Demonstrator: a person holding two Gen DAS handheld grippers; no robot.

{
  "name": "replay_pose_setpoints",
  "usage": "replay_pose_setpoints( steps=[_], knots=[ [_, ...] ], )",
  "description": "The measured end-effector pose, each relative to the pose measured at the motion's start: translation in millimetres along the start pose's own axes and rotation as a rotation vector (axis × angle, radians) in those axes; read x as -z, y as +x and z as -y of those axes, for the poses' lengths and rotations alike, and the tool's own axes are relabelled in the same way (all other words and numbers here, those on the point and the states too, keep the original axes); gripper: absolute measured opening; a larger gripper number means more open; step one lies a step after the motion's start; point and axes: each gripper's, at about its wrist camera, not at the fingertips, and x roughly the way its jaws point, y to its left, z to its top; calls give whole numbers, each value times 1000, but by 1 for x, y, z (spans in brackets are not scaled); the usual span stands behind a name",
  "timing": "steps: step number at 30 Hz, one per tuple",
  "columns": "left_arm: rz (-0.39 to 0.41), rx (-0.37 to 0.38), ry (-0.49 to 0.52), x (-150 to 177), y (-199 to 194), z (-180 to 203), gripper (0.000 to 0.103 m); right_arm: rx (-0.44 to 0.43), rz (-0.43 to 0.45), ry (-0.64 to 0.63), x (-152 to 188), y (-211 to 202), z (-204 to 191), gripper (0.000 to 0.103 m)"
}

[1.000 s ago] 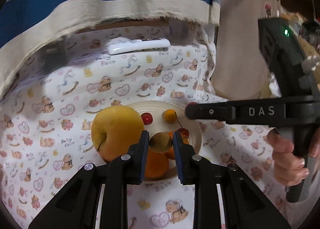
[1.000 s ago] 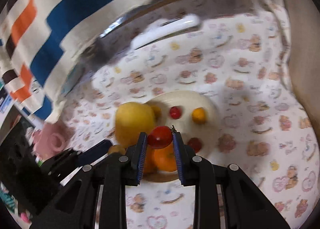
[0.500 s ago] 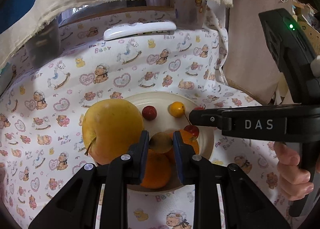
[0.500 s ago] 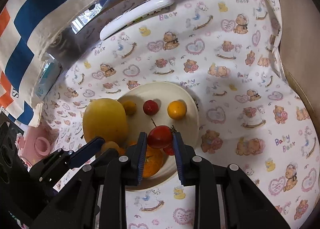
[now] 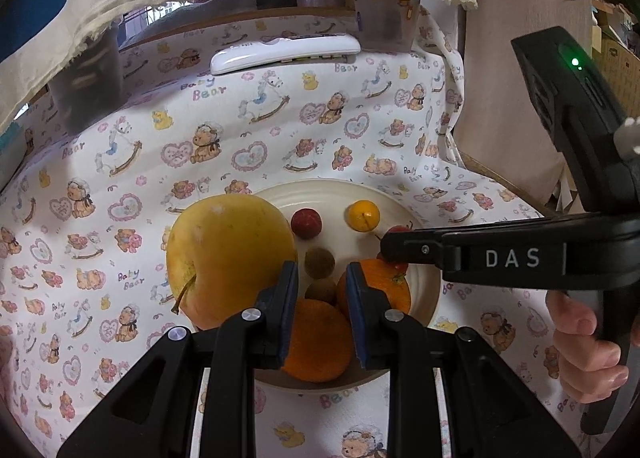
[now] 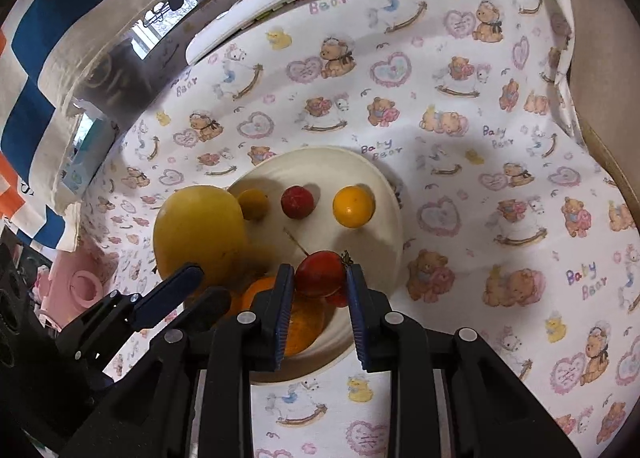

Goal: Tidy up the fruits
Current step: 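Lower both fruits onto the plate and open both tools, then withdraw both open tools from the plate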

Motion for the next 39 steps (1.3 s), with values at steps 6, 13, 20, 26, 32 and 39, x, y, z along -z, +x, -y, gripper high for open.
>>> replay_pose_setpoints(
  steps=[6,13,20,26,32,39],
  knots=[
    [-17,40,-16,3,2,-3,35,-14,7,2,-1,-3,0,28],
    [44,8,19,10,-17,5,56,-21,50,9,-1,-15,0,46],
    [172,-100,-49,18,-51,-19,63,-8,163,-75,3,-43,-23,49],
    [270,-137,-94,27,-94,-42,72,44,334,-195,18,-75,-56,64],
    [358,-141,-137,47,-144,-53,89,110,465,-256,43,-111,-87,77],
    [450,-159,-133,83,-190,-50,101,158,585,-352,98,-144,-110,86]
  ],
)
